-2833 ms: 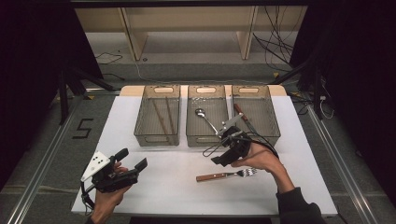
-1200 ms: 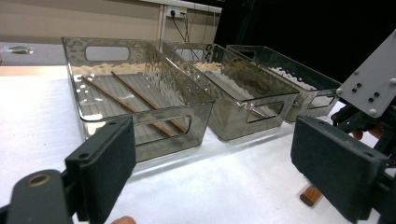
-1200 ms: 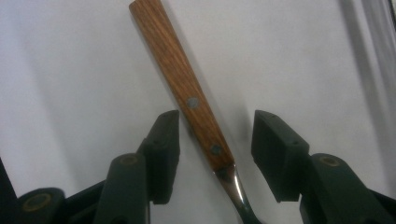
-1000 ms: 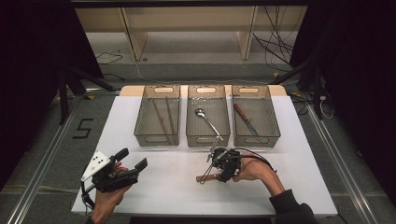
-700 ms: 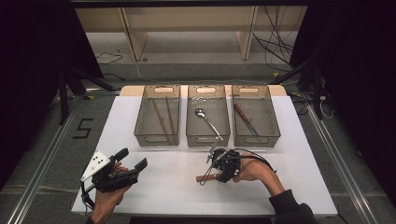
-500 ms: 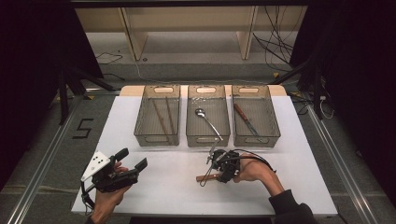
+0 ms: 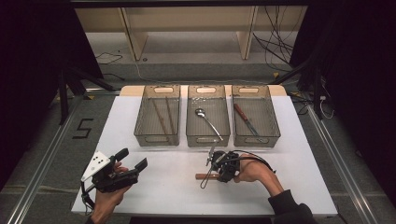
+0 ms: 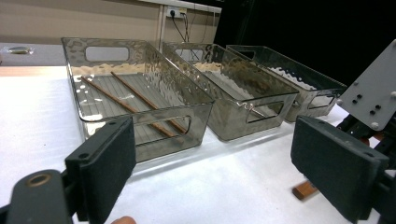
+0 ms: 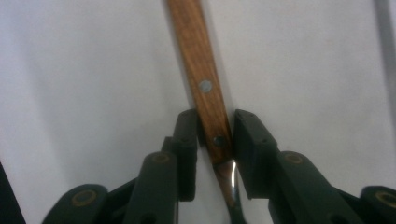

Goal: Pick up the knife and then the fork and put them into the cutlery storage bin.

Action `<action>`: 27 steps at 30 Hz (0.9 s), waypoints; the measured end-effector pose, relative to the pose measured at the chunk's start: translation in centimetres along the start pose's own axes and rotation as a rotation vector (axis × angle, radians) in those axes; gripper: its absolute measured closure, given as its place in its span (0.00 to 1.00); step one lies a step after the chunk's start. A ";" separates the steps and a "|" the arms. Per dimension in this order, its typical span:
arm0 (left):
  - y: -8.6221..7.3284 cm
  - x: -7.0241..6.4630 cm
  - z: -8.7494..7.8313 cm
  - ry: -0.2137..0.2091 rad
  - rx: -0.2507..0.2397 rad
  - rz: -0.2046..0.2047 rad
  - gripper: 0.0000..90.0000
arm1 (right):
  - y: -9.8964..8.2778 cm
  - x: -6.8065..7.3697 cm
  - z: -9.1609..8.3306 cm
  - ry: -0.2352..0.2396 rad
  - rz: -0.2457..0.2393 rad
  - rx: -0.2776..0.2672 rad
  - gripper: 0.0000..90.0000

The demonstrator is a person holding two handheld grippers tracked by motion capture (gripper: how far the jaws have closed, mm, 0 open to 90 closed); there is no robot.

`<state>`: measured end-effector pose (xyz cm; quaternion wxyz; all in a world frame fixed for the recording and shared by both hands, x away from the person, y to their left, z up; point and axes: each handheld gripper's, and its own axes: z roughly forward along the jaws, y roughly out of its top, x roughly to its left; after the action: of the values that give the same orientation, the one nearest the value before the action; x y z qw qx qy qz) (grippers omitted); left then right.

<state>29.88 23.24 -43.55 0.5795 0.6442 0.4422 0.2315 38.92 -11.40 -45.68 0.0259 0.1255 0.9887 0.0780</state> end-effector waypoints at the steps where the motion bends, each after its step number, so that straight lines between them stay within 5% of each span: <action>1: 0.0 0.0 0.0 -0.001 0.000 0.000 0.15 | 0.0 0.1 0.0 0.000 0.000 0.003 0.82; 17: 0.0 0.0 0.0 -0.001 -0.001 0.000 0.15 | -0.1 0.1 -0.2 -0.012 -0.031 -0.018 0.86; 27: 0.0 0.0 0.0 -0.001 0.000 0.000 0.15 | -0.5 -0.3 -1.5 -0.006 0.019 -0.096 0.87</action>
<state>29.89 23.24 -43.54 0.5796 0.6444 0.4419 0.2314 39.00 -12.15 -44.22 0.0344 0.1336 0.9825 0.1252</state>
